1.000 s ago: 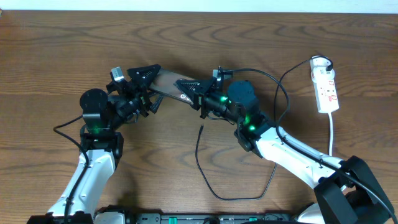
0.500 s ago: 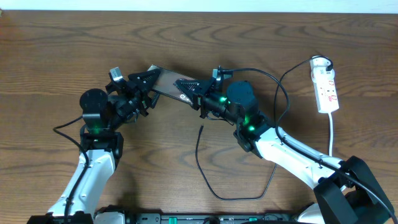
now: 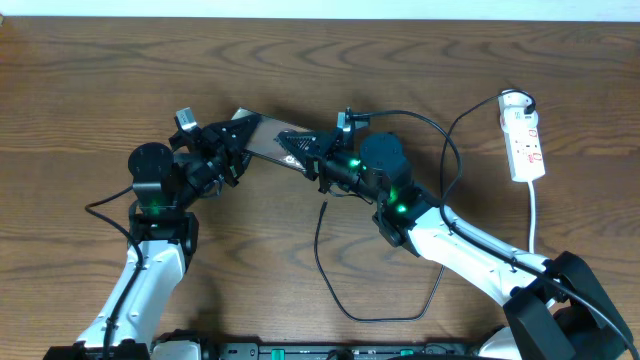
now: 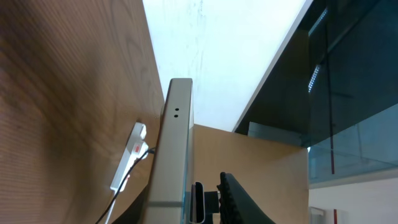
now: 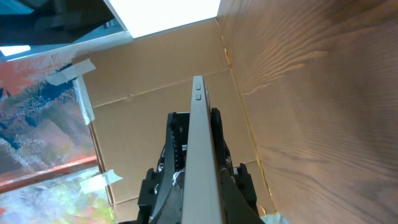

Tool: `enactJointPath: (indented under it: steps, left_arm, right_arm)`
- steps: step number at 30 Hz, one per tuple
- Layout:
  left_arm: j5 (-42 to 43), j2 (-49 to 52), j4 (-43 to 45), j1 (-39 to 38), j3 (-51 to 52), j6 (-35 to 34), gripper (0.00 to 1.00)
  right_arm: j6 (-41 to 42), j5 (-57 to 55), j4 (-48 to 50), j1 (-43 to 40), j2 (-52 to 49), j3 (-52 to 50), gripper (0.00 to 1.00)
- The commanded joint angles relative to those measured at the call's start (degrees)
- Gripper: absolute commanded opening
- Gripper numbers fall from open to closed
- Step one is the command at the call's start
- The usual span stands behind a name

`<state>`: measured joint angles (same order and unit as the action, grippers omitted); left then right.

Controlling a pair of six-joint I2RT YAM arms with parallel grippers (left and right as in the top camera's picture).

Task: Plug charger to phone and switch on socket
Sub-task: 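Hold the phone with both grippers and adjust its orientation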

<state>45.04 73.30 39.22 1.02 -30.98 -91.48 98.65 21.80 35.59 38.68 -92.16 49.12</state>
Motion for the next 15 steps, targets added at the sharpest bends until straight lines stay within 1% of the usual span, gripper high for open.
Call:
enactJointPath:
  steps: [1,9,10,11,12,13,15]
  left_arm:
    - [0.13,-0.33,0.31,-0.15,-0.09,1.25,0.22]
    - [0.13,-0.33,0.31,-0.15,-0.09,1.86,0.2]
    - [0.13,-0.33,0.31,-0.15,-0.09,1.86,0.19]
    - [0.13,-0.33,0.31,-0.15,-0.09,1.88,0.13]
    - [0.13,-0.33,0.31,-0.15,-0.09,1.88,0.09]
    - [0.13,-0.33,0.31,-0.15,-0.09,1.88,0.08]
    - [0.11,-0.33,0.31,-0.15,-0.09,2.49,0.08]
  right_arm:
    - [-1.05,-0.94,0.85,0.61,0.63,0.92,0.01]
    - [-1.03,-2.34,0.87,1.81,0.63,0.92,0.01]
    - [-1.03,-2.49,0.87,1.92,0.63,0.92,0.01]
    - [-1.03,-2.64,0.87,1.99,0.63,0.92,0.01]
    - [-1.03,-2.84,0.85,2.05,0.63,0.92,0.01]
    - [-1.03,-2.86,0.85,2.05,0.63,0.92,0.01]
    - [-1.03,-2.84,0.87,2.1,0.63,0.92,0.01]
